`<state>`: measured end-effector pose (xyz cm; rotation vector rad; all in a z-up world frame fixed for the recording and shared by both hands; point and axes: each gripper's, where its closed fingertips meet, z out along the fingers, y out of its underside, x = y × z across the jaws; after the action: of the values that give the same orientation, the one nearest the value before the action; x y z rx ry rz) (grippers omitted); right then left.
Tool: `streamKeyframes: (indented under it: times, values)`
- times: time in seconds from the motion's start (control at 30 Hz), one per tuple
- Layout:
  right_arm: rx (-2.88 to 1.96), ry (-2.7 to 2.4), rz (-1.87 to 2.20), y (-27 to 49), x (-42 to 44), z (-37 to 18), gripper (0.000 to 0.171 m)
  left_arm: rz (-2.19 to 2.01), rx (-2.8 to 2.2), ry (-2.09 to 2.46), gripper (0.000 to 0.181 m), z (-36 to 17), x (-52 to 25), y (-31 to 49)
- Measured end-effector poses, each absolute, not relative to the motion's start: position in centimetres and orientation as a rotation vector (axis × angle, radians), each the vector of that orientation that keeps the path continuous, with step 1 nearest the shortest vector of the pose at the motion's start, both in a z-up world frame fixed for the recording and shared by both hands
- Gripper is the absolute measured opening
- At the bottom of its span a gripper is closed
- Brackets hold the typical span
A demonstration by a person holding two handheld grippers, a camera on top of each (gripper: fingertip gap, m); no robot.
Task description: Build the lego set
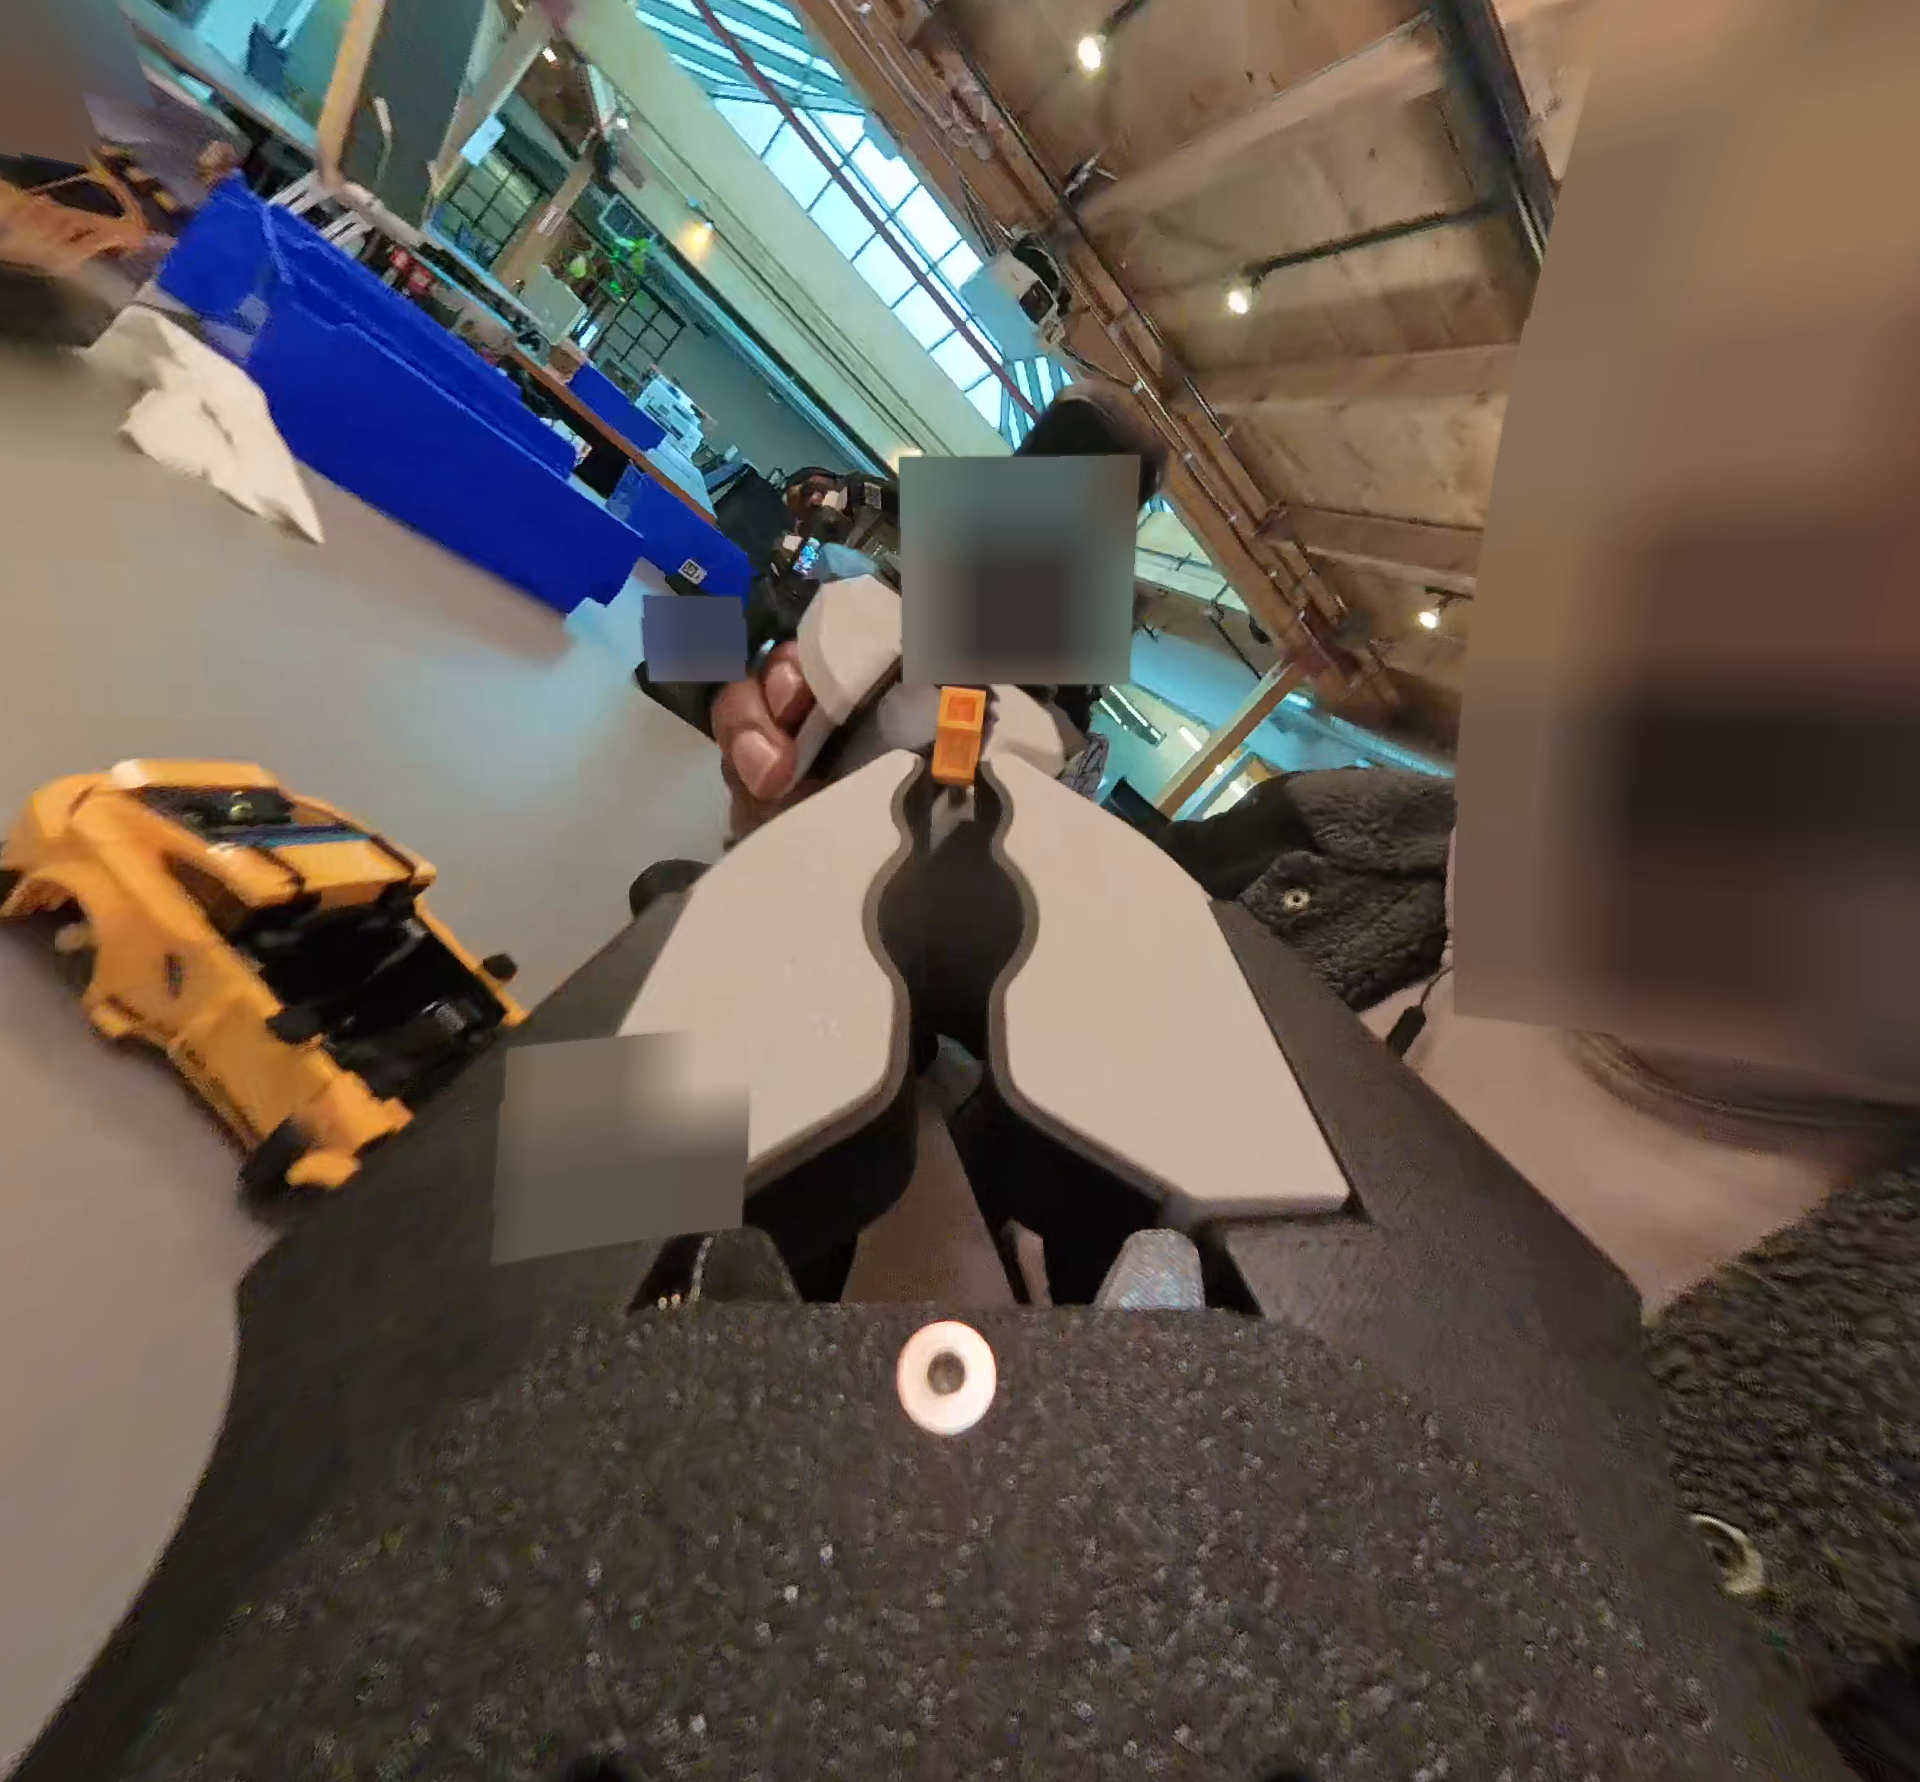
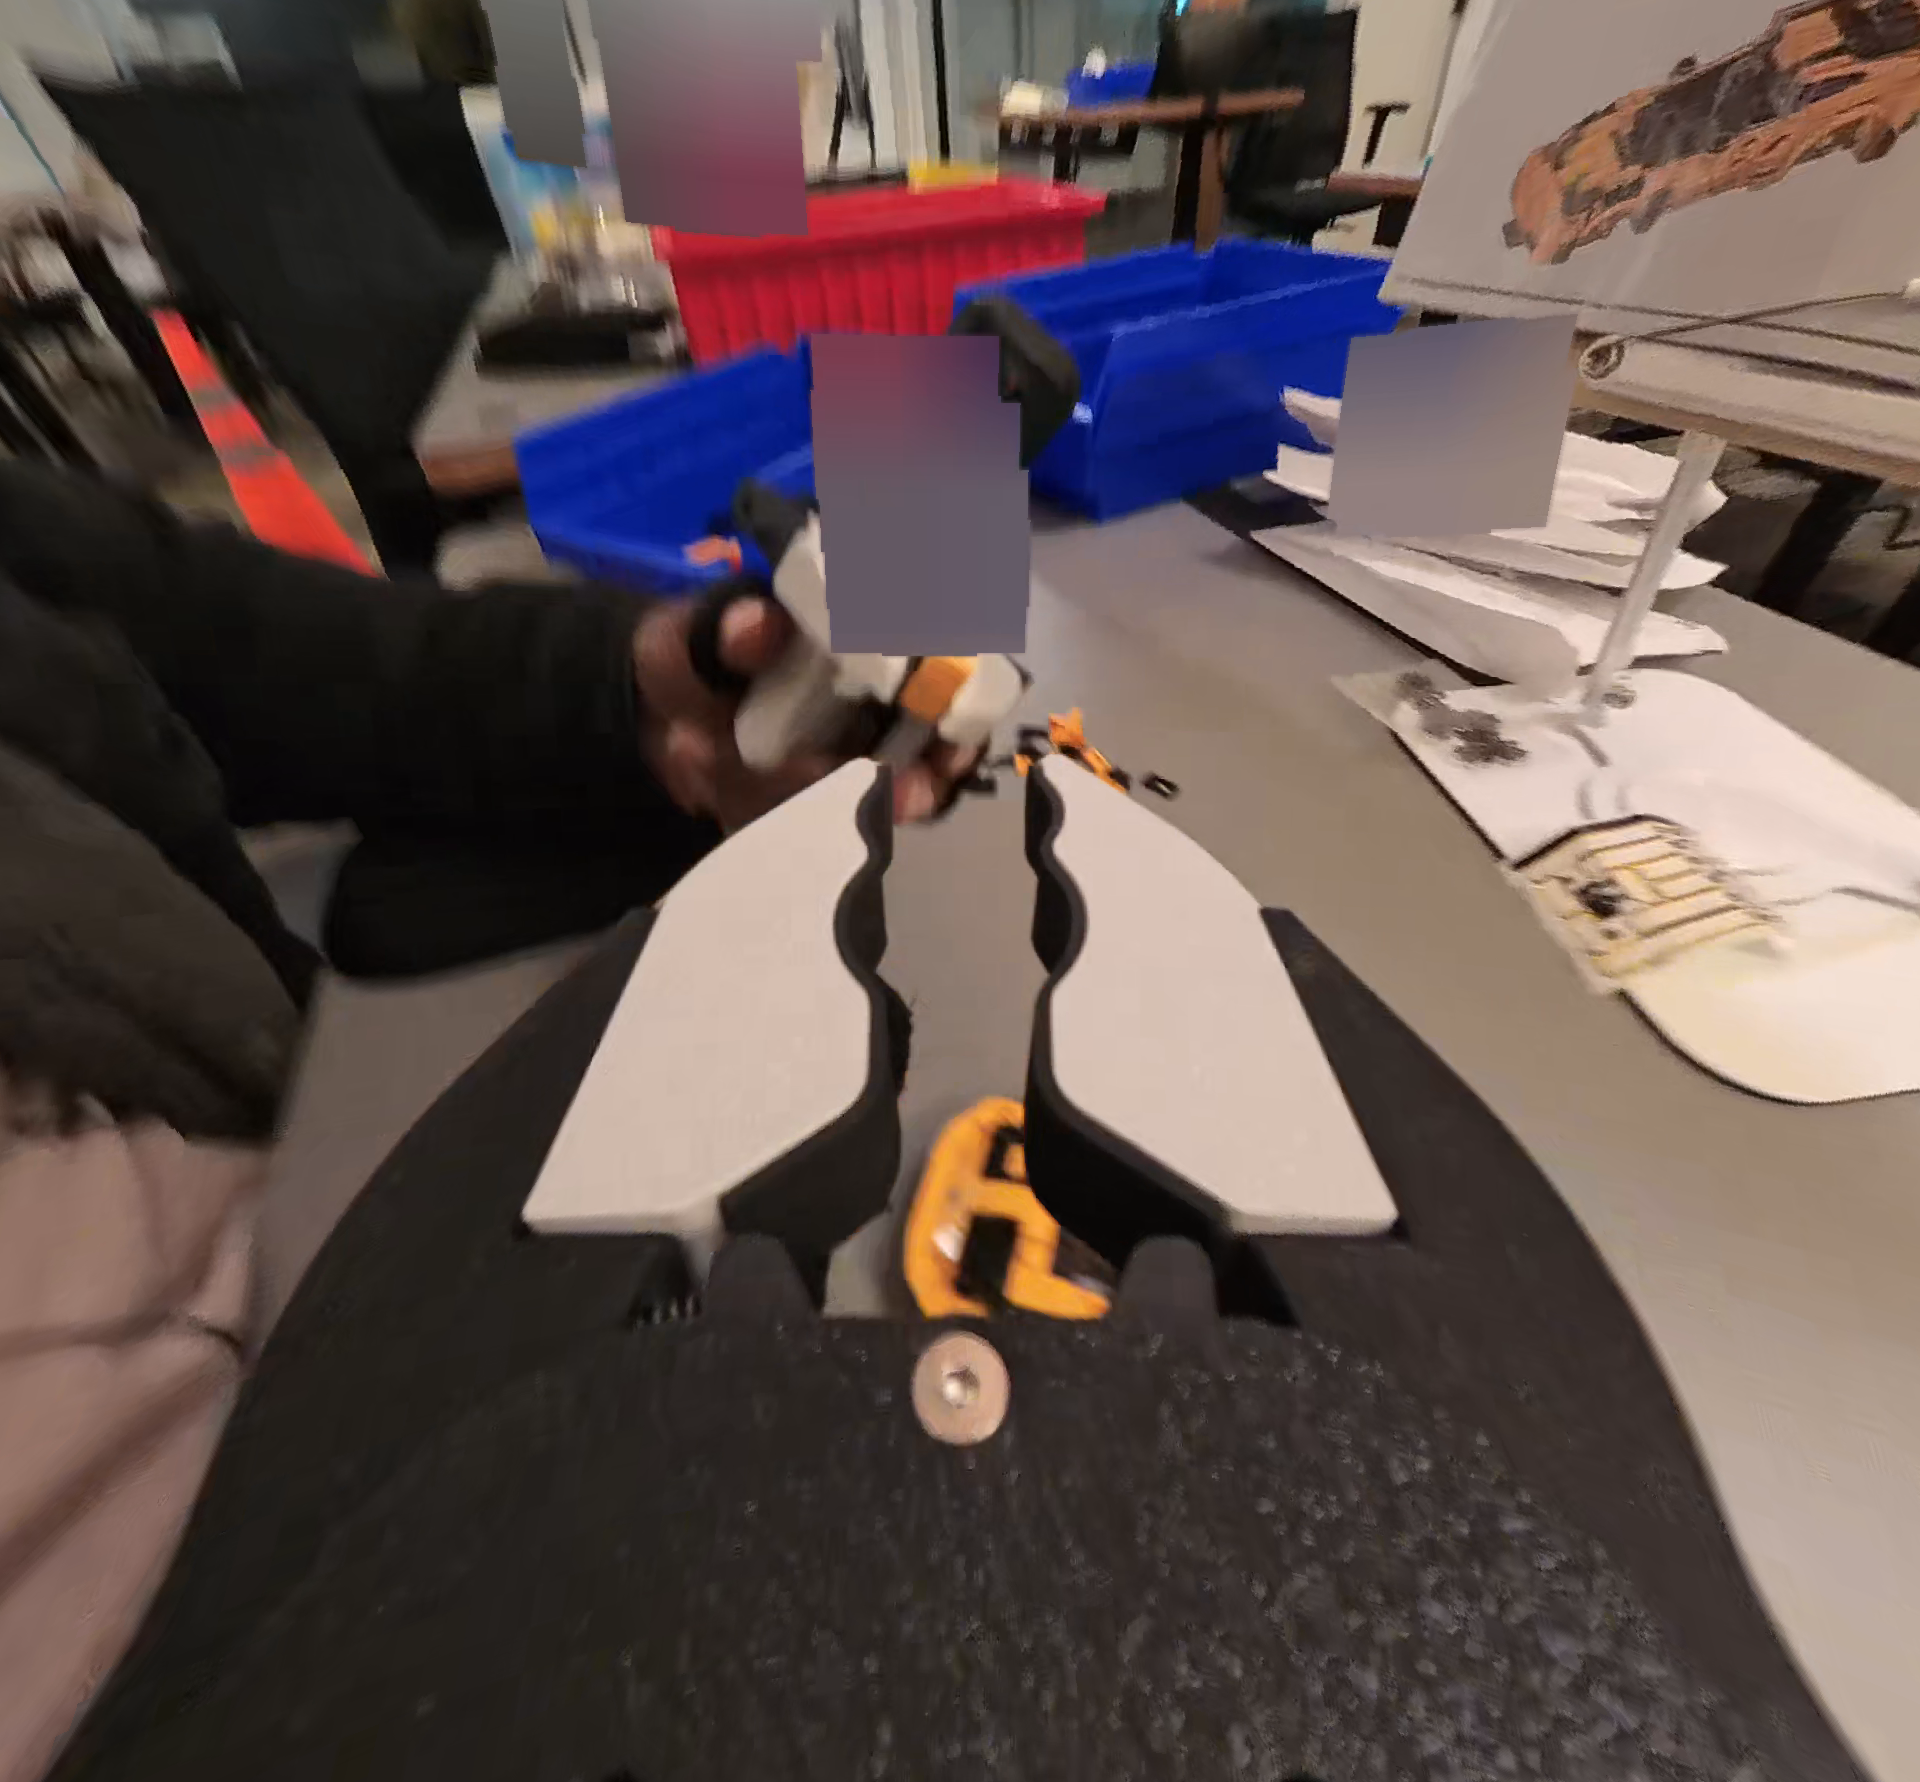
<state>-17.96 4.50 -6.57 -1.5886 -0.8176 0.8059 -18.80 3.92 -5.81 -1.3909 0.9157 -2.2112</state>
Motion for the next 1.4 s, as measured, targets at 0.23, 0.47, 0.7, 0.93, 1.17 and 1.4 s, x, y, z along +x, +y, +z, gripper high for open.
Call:
streamKeyframes:
  times: [0.23,0.47,0.7,0.93,1.17,1.4]
  values:
    - [-1.549,-0.618,1.134,2.5,-18.5,-4.2,0.013,-2.037,-1.255,1.027,0.007,-4.7,-18.1,1.6]
    - [-1.547,-0.673,1.09,1.3,-19.0,-3.8,0.007,-1.929,-1.213,1.104,0.007,-4.4,-18.2,0.3]
    - [-1.684,-1.28,0.451,0.8,-17.6,-5.2,0.007,-1.887,-1.348,1.218,0.015,-5.4,-18.8,0.1]
    - [-1.667,-1.659,-0.066,1.2,-17.7,-8.2,0.007,-1.922,-1.591,1.125,0.018,-7.1,-18.0,0.0]
    - [-1.646,-1.652,-0.161,1.6,-18.6,-9.0,0.008,-1.914,-1.685,1.071,0.014,-7.9,-18.0,0.3]
    - [-1.586,-1.618,-0.16,1.3,-18.7,-8.5,0.008,-1.955,-1.65,1.071,0.001,-7.6,-18.2,0.2]
